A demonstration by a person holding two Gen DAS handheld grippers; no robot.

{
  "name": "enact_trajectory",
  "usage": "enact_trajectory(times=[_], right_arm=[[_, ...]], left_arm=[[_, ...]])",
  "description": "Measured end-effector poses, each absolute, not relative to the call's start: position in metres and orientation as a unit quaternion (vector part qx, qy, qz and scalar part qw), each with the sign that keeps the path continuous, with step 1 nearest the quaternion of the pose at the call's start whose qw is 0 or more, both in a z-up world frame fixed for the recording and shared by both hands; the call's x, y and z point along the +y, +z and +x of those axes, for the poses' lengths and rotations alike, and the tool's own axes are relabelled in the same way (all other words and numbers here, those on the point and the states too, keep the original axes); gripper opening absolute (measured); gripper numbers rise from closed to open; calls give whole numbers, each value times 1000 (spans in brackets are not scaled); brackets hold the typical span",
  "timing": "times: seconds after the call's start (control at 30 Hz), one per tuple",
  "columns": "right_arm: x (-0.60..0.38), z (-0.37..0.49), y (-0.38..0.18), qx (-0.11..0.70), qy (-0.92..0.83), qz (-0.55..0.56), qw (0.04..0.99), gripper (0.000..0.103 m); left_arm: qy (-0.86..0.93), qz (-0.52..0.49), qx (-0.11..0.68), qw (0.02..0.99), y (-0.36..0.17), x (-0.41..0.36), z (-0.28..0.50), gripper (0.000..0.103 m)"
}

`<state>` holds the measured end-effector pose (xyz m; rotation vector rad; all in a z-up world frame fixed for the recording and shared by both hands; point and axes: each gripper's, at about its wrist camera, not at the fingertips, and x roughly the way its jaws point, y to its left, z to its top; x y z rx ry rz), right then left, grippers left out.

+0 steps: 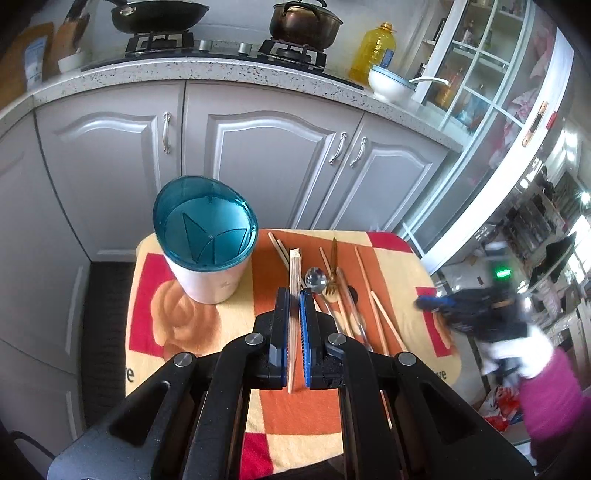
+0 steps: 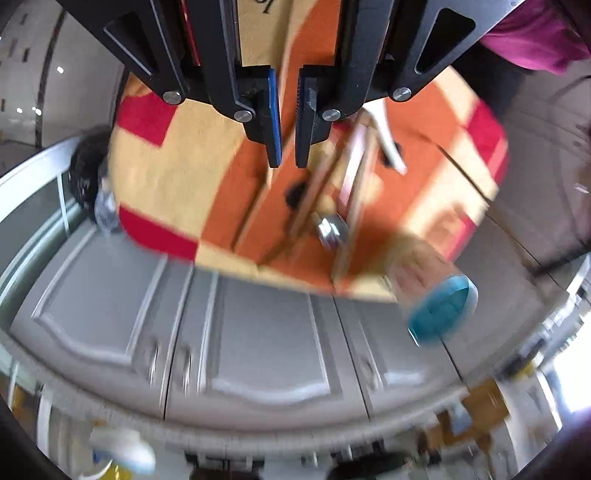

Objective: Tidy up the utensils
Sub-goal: 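Lift the chopstick with the right tool toward the holder while the left tool carries its chopstick, then drop the chopstick into the floral holder with the right tool while the left tool drops its own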

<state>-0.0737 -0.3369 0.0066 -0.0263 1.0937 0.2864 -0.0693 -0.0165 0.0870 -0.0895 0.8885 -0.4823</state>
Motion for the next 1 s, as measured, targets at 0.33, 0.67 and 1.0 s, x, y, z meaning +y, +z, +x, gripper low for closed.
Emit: enact_trajectory(times=[0.33, 0.67, 1.0], right_arm=[[-348, -38, -78, 582, 122, 38, 803, 6], [-349, -27, -87, 586, 119, 54, 800, 6], [-353, -64, 25, 493, 184, 60, 848, 5]], left_arm=[[-221, -48, 431, 874, 87, -11, -67, 4], [-221, -58, 433, 872, 90, -9, -64, 4], [-211, -89, 378, 897, 145, 24, -61, 4]])
